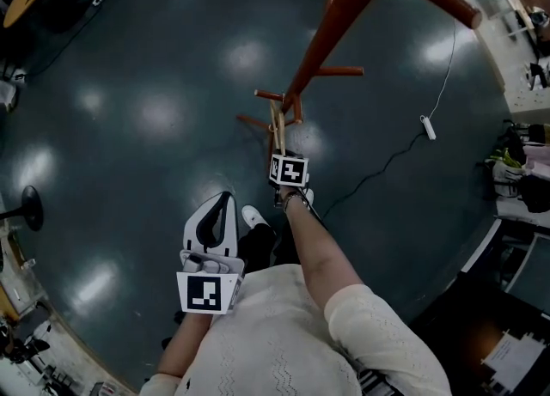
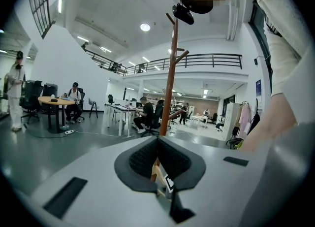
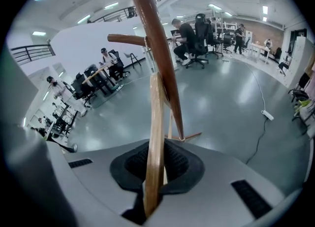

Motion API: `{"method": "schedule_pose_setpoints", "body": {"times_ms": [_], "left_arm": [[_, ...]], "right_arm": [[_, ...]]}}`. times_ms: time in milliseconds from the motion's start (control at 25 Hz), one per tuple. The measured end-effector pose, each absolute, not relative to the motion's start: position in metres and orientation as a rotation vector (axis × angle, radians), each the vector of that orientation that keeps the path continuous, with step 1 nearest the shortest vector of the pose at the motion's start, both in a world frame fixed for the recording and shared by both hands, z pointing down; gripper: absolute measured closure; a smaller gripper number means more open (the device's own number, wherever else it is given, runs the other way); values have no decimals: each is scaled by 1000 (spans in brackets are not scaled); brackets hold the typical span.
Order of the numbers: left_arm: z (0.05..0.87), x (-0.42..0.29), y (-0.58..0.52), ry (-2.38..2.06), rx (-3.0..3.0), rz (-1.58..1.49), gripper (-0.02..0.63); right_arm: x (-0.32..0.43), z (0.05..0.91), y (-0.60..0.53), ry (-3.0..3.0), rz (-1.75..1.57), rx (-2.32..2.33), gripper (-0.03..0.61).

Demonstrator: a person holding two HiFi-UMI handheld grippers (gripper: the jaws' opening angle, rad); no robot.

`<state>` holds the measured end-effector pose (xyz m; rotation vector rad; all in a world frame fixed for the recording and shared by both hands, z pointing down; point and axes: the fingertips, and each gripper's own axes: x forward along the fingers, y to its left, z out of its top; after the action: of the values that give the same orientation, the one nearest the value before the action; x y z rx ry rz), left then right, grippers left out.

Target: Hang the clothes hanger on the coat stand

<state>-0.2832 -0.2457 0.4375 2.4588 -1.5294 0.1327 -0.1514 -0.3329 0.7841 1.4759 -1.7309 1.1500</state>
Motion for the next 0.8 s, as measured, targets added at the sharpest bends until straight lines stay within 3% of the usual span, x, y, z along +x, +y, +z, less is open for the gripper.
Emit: {"method": "schedule_pose_setpoints", "body": {"times_ms": [480,640,800], "left_arm": [[448,-286,-237,-1542,2400,209,601],[443,-281,-236,-1545,2414,195,601],[438,-277,-235,-1555,2426,182,601]], "right_arm": [[-147,801,-311,-1735,1222,1428,532],[-138,806,-289,-1703,1232,1413,488],[-134,802,-270,-1709,1208,1364,486]]}}
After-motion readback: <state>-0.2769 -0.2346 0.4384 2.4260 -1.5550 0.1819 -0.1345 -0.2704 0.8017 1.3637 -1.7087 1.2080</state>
